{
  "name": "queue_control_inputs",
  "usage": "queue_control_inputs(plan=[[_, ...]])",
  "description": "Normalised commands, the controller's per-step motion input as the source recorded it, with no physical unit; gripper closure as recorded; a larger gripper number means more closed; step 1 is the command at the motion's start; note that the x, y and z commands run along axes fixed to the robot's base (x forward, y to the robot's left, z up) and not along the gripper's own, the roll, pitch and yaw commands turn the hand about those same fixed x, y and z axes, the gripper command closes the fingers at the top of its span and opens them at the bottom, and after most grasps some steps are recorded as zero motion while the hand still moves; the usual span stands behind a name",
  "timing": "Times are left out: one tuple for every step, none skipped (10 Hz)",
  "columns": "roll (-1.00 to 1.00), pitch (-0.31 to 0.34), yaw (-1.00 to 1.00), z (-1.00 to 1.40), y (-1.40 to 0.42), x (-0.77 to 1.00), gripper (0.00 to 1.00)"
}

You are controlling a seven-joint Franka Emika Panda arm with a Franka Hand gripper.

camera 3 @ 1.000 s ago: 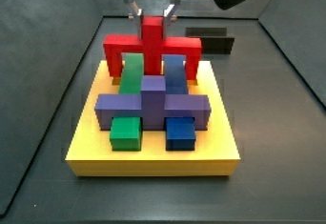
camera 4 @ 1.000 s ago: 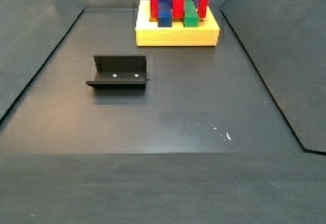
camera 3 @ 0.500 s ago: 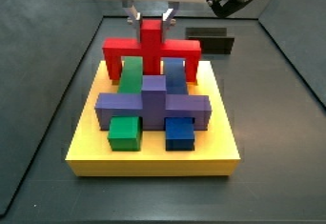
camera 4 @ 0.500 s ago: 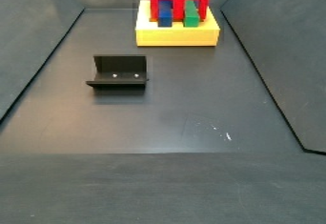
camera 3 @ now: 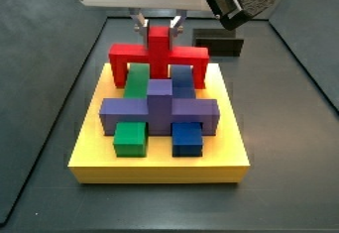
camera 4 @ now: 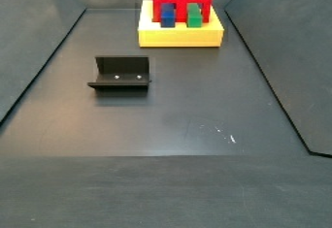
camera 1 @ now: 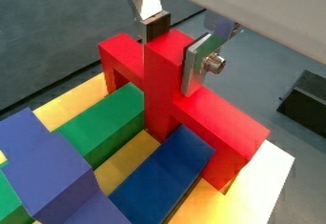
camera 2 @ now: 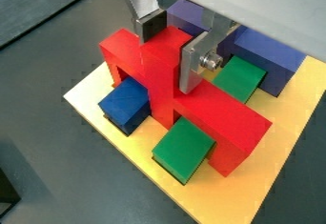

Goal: Pick up the red object. Move up. Move to above the board. Insert the red object.
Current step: Insert the red object.

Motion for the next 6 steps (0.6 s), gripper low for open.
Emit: queue_control_inputs(plan=[[0.15, 0.000, 0.00, -0.33, 0.00, 0.28, 1.00], [0.16, 0.000, 0.00, -0.32, 0.08, 0.08, 1.00], [0.12, 0.000, 0.00, -0.29, 0.07, 0.00, 1.00], [0.03, 0.000, 0.00, -0.27, 0.00, 0.00, 1.00], [0.03, -0.049, 0.00, -0.40, 0.05, 0.00, 1.00], [0.08, -0.053, 0.00, -0.37, 0.15, -0.17, 1.00]])
